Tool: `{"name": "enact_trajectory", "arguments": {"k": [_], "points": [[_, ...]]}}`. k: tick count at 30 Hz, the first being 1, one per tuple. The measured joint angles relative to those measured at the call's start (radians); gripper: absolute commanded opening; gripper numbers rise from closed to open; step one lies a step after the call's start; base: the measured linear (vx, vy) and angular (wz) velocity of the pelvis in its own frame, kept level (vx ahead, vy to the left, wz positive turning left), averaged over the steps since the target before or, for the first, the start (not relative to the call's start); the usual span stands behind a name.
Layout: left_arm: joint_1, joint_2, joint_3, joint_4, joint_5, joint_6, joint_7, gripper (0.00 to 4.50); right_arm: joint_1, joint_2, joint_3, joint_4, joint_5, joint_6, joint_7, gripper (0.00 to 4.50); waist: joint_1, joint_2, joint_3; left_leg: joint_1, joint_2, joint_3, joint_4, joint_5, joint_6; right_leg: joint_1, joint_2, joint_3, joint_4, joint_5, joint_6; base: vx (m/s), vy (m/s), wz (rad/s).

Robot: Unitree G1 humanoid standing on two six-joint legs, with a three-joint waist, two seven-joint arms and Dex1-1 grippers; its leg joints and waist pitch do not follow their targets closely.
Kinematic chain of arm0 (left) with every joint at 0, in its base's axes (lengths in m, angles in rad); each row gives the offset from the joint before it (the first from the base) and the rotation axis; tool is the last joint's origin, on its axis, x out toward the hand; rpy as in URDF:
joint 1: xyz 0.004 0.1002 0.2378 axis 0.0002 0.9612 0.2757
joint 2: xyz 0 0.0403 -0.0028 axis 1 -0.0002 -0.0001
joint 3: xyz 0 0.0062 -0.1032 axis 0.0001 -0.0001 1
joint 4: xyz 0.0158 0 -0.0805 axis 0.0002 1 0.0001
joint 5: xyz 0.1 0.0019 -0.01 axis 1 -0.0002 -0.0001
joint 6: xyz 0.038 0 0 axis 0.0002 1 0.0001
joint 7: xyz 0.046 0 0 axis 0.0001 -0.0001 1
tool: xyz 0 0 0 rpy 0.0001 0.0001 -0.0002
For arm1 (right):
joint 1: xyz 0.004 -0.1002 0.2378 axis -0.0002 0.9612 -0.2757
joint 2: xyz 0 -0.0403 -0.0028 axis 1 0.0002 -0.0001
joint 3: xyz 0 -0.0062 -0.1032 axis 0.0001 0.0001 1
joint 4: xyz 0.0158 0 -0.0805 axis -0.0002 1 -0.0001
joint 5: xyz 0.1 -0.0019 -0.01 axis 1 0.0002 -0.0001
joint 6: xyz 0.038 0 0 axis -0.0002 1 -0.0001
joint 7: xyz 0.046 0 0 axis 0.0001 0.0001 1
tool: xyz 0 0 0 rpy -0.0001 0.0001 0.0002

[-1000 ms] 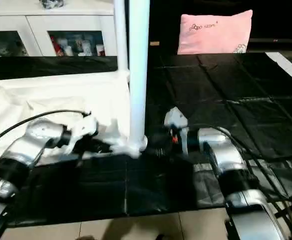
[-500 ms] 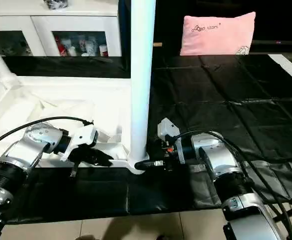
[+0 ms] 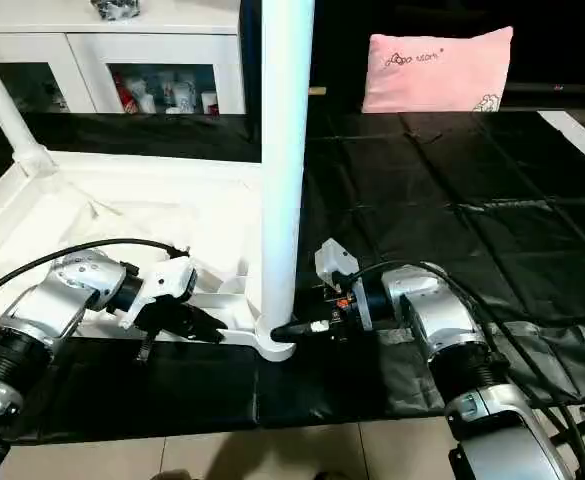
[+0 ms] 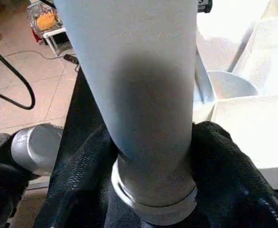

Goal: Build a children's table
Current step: Rotate leg to tighten

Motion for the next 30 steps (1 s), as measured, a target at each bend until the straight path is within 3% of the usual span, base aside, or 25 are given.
{"name": "enact_trajectory", "arguments": {"k": [6,8,11,16,19,23,24,28,30], "points": [[0.000,-0.011,0.006,0.000,-0.002,0.035,0.016,0.00,0.016,0.012,-0.008,-0.017,0.001,0.001,-0.026,2.07,0.000,0.000,0.000,0.000,0.000,0.000,0.000,0.000,0.000,0.000,0.000,0.000,0.001,0.000,0.000,0.000,0.000,0.00],[-0.010,-0.035,0.032,0.027,0.000,0.073,0.066,0.00,0.023,0.038,-0.036,-0.008,-0.004,0.009,-0.106,2.07,-0.003,0.000,0.000,0.001,-0.001,0.000,0.002,0.001,-0.001,0.001,0.000,0.000,0.001,0.001,-0.001,0.000,0.000,0.00],[-0.051,-0.077,0.062,0.098,0.018,0.124,0.201,0.00,0.001,0.098,-0.088,0.045,-0.029,0.007,-0.304,2.06,-0.021,0.001,-0.001,0.002,-0.001,0.000,0.006,0.002,-0.001,0.002,0.001,-0.001,0.001,0.002,-0.001,0.000,0.000,0.00],[-0.128,-0.184,0.109,0.199,0.042,0.237,0.452,0.00,-0.096,0.216,-0.150,0.178,-0.086,0.012,-0.689,1.99,-0.069,0.001,-0.001,0.002,-0.002,0.000,0.011,0.002,-0.001,0.005,0.000,-0.004,-0.005,0.002,-0.001,0.000,0.000,0.00],[-0.159,-0.243,0.137,0.250,0.042,0.279,0.566,0.00,-0.144,0.273,-0.183,0.250,-0.100,0.014,-0.861,1.98,-0.075,0.003,-0.002,0.004,0.001,-0.004,0.009,0.002,-0.001,0.014,0.001,-0.012,-0.016,0.002,-0.001,0.000,0.000,0.00],[-0.203,-0.291,0.162,0.317,0.043,0.300,0.681,0.00,-0.224,0.329,-0.204,0.345,-0.126,0.020,-1.037,1.98,-0.079,0.003,-0.002,0.007,-0.001,-0.004,0.009,0.001,0.000,0.018,0.000,-0.011,-0.018,0.002,-0.001,0.000,0.000,0.00],[-0.206,-0.299,0.168,0.322,0.043,0.300,0.698,0.00,-0.237,0.335,-0.209,0.361,-0.129,0.018,-1.058,2.52,-0.078,0.003,-0.002,0.007,-0.001,-0.004,0.007,0.000,0.000,0.018,-0.001,-0.011,-0.018,0.002,-0.001,0.000,0.000,0.00],[-0.209,-0.306,0.176,0.324,0.044,0.301,0.716,0.00,-0.257,0.352,-0.231,0.400,-0.129,-0.007,-1.074,2.67,-0.075,0.002,-0.002,0.008,-0.001,-0.004,0.003,0.000,0.000,0.017,0.000,-0.010,-0.017,0.003,-0.003,0.000,0.000,0.00],[-0.209,-0.304,0.176,0.324,0.044,0.295,0.714,0.00,-0.258,0.352,-0.233,0.406,-0.129,-0.020,-1.073,3.07,-0.072,0.002,-0.002,0.009,-0.001,-0.004,0.000,0.000,0.000,0.016,0.000,-0.011,-0.016,0.004,-0.003,0.000,0.000,0.00]]}}
